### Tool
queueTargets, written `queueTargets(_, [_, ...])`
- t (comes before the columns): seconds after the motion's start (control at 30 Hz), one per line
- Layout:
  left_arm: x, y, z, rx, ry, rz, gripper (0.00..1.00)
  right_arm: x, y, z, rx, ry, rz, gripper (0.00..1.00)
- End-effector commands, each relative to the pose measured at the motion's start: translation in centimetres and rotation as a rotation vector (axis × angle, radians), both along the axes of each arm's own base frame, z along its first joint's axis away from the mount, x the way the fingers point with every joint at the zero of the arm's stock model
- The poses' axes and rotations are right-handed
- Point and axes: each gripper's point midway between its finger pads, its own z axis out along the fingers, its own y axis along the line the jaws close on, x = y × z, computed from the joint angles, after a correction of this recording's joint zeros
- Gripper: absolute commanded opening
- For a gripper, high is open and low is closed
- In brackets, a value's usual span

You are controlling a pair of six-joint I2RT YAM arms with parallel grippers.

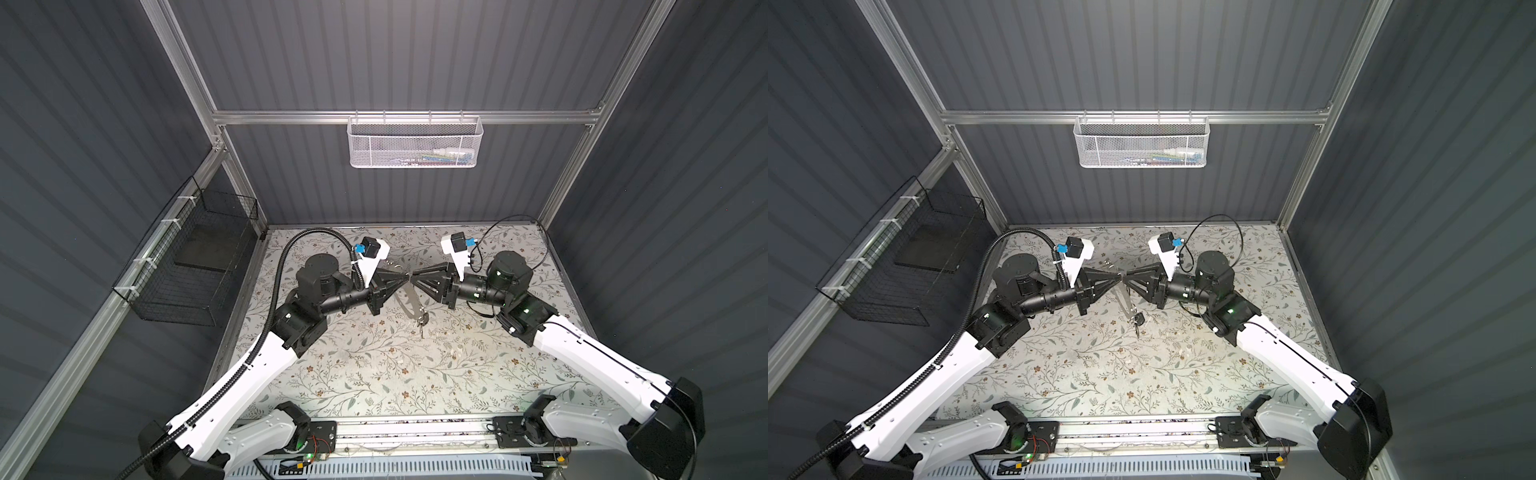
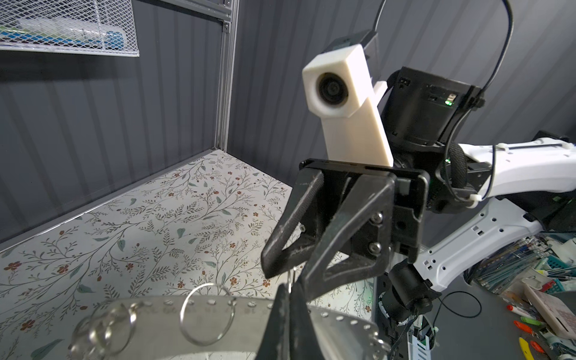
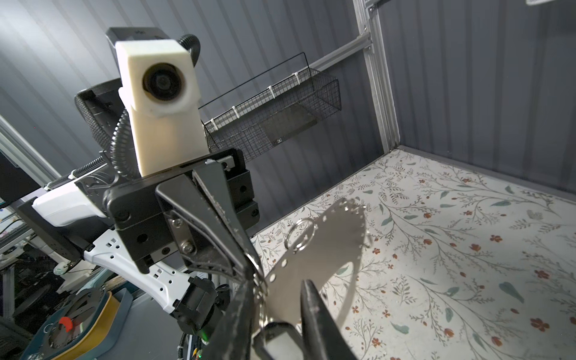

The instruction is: Put the keys on the keyring

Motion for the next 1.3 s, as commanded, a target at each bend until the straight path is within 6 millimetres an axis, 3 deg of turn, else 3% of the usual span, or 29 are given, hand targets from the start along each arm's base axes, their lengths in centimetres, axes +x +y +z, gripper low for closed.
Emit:
queueTargets(0.0, [-0.5, -0.2, 1.2, -0.039, -0.028, -0.031, 0.00, -0.3, 0.3, 1.0, 0.032, -0.012, 0.038, 0.24])
queueTargets(0.4, [-0.4, -0.2, 1.1, -0.036, -0.026, -0.028, 0.00, -0.2, 0.2, 0.8, 0.037, 0.005, 0.055, 0.03])
queueTargets(0.6, [0.8, 0.0, -0.3, 0.016, -0.002, 0.029, 0.10, 0.4, -1.2, -0.2, -0.015, 0.012, 0.007, 0.01])
queueTargets(0.83, [1.2, -0.5, -2.2, 0.151, 0.050, -0.001, 0.20, 0.5, -3.0, -3.1, -0.204, -0.003, -0.021, 0.03])
queueTargets(1.1, [1.5, -0.7, -4.9, 0.313, 0.095, -0.044, 0.20, 0.7, -3.1, -5.2, -0.426, -0.057, -0.035, 0.01])
queueTargets(1.27, [1.3, -0.5, -4.9, 0.326, 0.086, -0.052, 0.20, 1.0, -3.0, -5.6, -0.543, -0.089, -0.042, 0.03])
